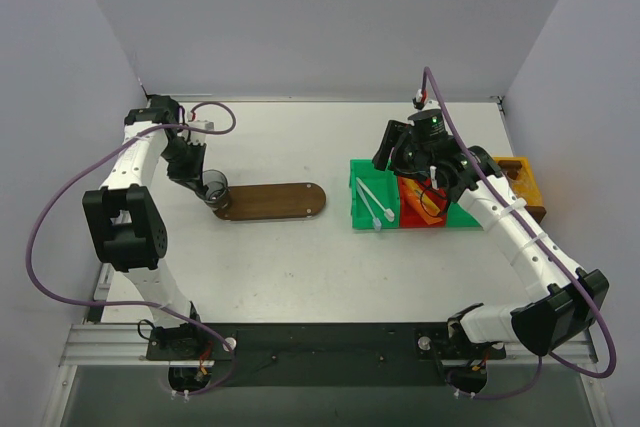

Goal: Prepare toiletry sets of a toothbrush and toothpaste on the tray

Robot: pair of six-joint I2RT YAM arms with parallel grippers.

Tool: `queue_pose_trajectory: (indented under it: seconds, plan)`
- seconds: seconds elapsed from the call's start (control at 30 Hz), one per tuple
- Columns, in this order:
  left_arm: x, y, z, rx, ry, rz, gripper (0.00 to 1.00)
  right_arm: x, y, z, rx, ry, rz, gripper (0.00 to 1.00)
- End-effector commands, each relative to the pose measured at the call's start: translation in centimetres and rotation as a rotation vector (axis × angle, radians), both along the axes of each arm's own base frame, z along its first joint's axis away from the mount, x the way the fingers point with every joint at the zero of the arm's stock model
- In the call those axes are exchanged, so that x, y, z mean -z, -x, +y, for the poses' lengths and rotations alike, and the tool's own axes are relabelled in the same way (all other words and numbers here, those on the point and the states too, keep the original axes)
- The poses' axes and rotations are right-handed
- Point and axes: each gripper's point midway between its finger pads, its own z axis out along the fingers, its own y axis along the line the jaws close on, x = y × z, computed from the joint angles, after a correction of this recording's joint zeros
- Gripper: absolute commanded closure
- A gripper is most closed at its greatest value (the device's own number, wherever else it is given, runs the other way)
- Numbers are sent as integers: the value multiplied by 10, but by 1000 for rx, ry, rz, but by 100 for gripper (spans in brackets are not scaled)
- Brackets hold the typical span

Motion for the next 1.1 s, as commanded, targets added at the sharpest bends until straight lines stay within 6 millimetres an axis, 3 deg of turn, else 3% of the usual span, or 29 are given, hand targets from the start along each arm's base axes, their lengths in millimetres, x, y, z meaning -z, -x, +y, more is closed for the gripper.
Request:
queue_pose_trajectory:
  seconds: [0.0, 0.33, 1.07]
  plan:
    - [-9, -12, -1, -10, 4, -55, 86, -10, -3, 0, 10, -16, -15, 40]
    - [-11, -13, 1, -15, -9, -61, 68, -10, -3, 0, 12, -17, -12, 40]
    - [-26, -21, 3, -35, -17, -114, 46, -9, -1, -2, 16, -17, -12, 40]
